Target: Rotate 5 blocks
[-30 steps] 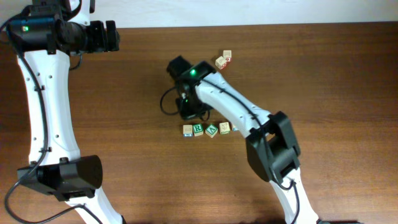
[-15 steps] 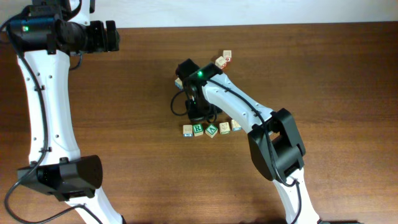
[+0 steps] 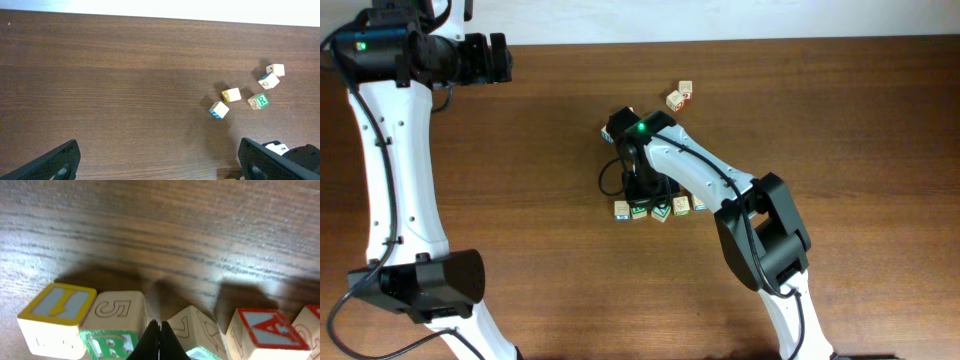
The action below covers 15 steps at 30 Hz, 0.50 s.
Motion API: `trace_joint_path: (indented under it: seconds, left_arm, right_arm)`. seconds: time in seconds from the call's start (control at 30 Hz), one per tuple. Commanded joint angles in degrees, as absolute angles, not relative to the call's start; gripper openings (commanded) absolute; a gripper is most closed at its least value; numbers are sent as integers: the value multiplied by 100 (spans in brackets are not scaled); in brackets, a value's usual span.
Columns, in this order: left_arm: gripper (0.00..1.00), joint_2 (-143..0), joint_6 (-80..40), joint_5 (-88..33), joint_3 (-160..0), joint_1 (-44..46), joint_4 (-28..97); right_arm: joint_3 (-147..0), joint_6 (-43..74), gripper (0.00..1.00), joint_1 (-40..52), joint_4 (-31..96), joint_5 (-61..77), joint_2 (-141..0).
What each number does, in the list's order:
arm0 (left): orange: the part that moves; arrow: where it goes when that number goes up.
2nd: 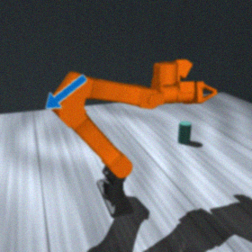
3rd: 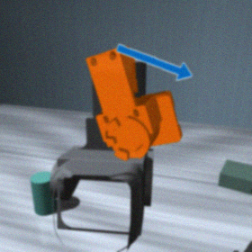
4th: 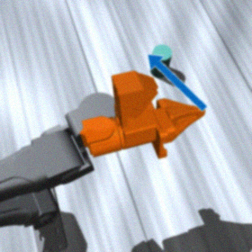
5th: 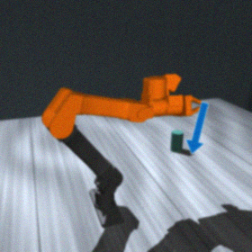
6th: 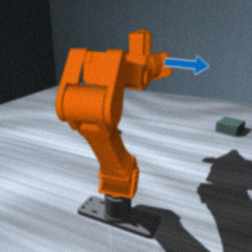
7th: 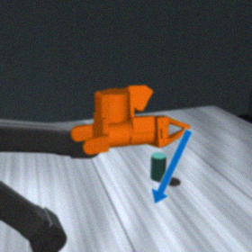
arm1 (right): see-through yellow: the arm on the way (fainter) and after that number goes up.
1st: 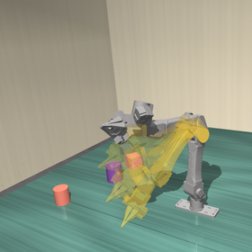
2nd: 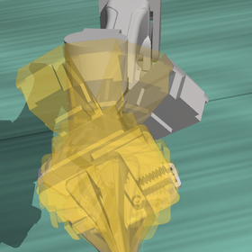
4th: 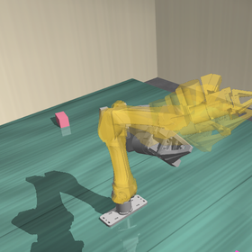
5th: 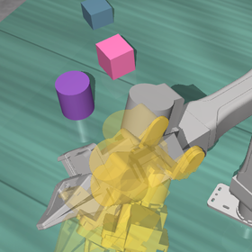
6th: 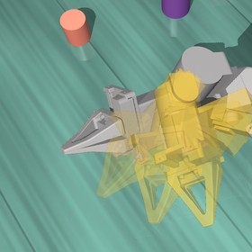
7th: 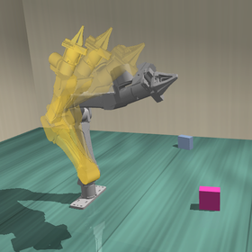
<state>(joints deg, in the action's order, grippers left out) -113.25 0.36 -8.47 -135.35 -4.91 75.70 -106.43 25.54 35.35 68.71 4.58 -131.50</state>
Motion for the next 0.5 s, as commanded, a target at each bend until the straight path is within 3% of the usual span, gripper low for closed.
trace_joint_path:
  seconds: [0.0,0.47]
  left_arm:
    - [99,-11266,-1,-805,-13585,-515,7577]
    - [99,-11266,-3,-805,-13585,-515,7577]
  right_arm:
    - [-10613,2604,4,3577,6947,604,-13155]
    - [-10613,2600,4,3603,7089,847,-13155]
